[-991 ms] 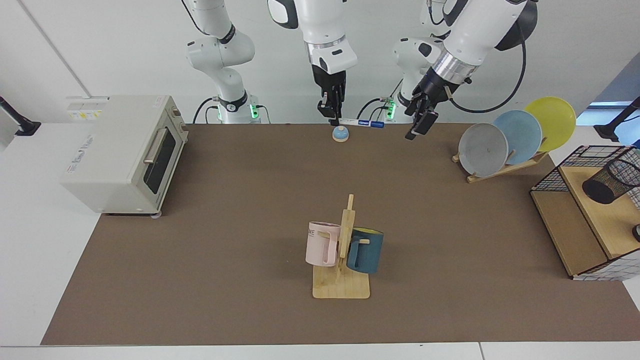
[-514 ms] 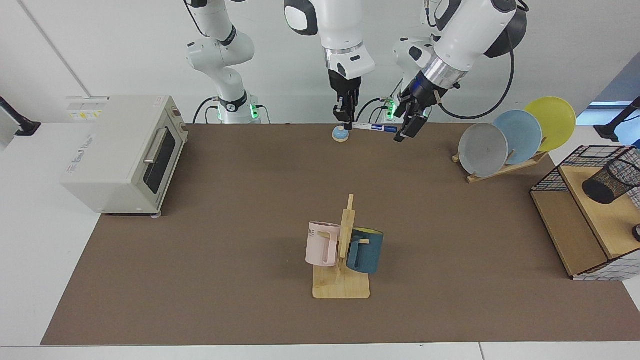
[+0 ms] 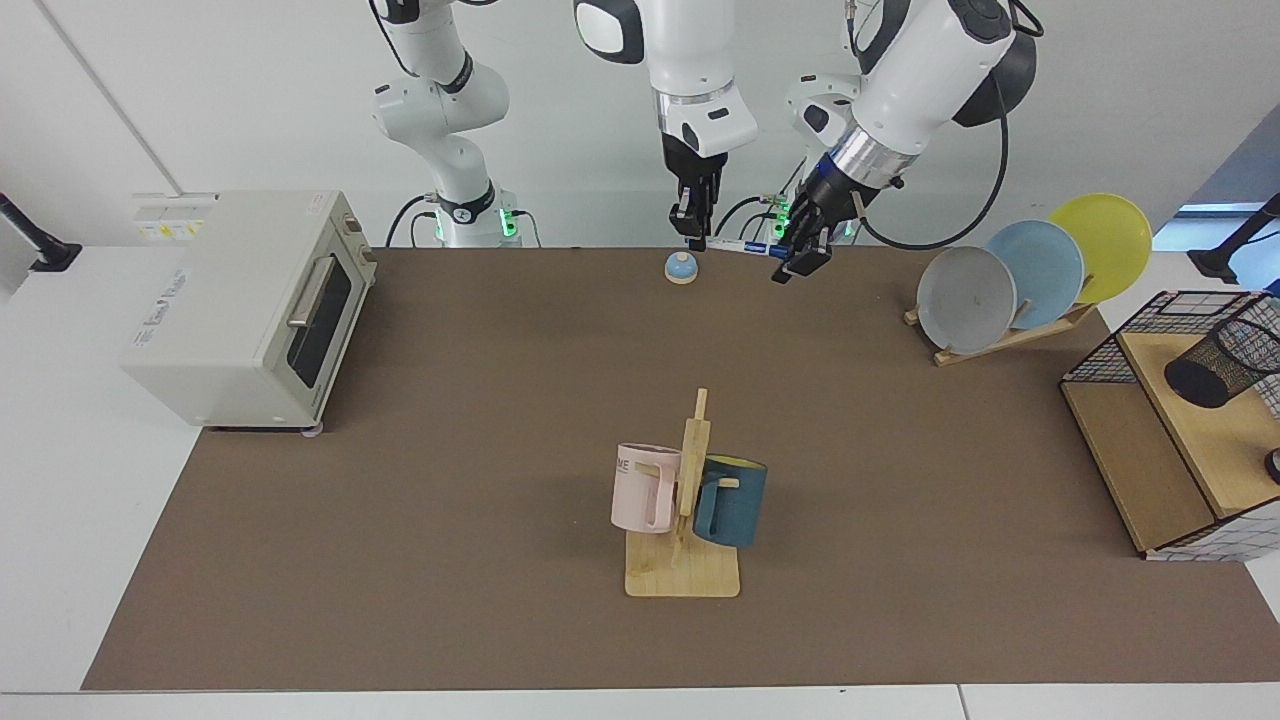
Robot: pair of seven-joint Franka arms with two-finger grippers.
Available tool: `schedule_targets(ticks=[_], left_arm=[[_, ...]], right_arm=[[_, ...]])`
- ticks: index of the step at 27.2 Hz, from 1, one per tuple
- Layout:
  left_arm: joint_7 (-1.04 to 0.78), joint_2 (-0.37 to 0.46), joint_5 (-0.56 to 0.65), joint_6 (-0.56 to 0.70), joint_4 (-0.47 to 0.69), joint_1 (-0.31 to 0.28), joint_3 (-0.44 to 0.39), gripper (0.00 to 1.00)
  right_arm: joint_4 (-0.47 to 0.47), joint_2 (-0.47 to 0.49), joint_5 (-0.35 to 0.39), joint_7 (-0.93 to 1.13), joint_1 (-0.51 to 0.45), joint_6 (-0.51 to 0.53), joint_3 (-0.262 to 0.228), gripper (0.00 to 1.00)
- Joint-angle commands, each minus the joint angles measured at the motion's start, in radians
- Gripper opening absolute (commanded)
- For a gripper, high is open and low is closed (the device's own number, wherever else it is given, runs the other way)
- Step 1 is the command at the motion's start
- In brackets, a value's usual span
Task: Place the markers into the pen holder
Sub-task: 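Grasp the marker cap with the left gripper while the right gripper holds it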
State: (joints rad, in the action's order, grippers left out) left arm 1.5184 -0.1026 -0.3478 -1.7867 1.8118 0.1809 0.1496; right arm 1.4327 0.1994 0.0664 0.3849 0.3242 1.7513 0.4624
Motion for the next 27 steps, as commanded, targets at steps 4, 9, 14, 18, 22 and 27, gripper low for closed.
schedule_targets(ticks=[4, 9, 14, 18, 22, 27], left_arm=[[0.006, -0.009, -0.013, -0.002, -0.011, 0.015, 0.001, 0.18], [-0.001, -0.009, -0.013, 0.019, -0.037, 0.014, 0.001, 0.22], [-0.004, -0.009, -0.01, 0.042, -0.069, 0.011, 0.001, 0.27], [-0.011, -0.017, -0.011, 0.059, -0.08, 0.011, 0.001, 0.28], [-0.015, -0.019, -0.01, 0.081, -0.086, 0.012, 0.001, 0.0], [-0.014, -0.019, 0.001, 0.081, -0.086, 0.014, 0.001, 0.0]], right_arm=[[-0.043, 0.028, 0.024, -0.029, 0.006, -0.03, 0.01, 0.0], [-0.043, 0.028, 0.026, -0.037, 0.006, -0.027, 0.009, 0.0], [-0.043, 0.028, 0.026, -0.037, 0.007, -0.026, 0.01, 0.0], [-0.043, 0.026, 0.026, -0.037, 0.007, -0.024, 0.01, 0.0], [-0.041, 0.026, 0.024, -0.037, 0.007, -0.027, 0.01, 0.0], [-0.041, 0.026, 0.024, -0.037, 0.007, -0.024, 0.01, 0.0]])
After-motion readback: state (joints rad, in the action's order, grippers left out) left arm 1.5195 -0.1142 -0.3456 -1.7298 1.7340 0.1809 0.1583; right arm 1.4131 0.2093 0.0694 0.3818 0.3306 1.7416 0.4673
